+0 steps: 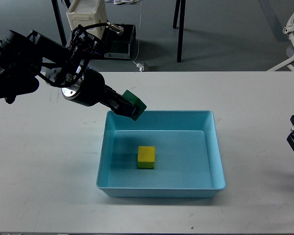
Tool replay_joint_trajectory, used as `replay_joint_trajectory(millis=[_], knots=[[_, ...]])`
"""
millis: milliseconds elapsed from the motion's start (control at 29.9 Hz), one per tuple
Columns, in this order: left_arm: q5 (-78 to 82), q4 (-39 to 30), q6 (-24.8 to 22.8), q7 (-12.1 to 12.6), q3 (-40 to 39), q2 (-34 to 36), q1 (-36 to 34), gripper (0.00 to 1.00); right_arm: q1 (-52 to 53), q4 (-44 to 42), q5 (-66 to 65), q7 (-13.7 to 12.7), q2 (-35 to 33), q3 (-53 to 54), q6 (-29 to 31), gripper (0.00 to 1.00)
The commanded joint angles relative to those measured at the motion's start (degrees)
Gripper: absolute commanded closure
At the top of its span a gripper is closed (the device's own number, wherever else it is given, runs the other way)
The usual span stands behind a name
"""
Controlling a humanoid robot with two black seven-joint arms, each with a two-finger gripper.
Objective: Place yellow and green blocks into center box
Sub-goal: 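Lift the green cube with the left gripper and carry it over the tray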
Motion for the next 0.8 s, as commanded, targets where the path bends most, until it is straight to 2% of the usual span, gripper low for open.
replay_joint_trajectory(millis=[0,401,635,769], knots=[[-0.18,0.46,0.00,-0.11,-0.01,-2.15,-0.04,0.97,-0.07,-0.01,-0.02,0.00,0.00,-0.09,0.09,0.00],[-1.06,8.01,0.00,-0.29,0.61,-14.62,1.01,0.97,-0.07,-0.27,0.06,0.00,0.00,-0.09,0.09,0.00],[-3.08,8.81,0.00,-0.90,0.70,-20.86,1.54,0.97,-0.07,-0.36,-0.03,0.00,0.00,-0.09,0.18,0.00],[-3.17,11.79,0.00,-0.90,1.74,-24.73,2.94,0.97,-0.07,-0.45,0.06,0.00,0.00,0.00,0.18,0.00]])
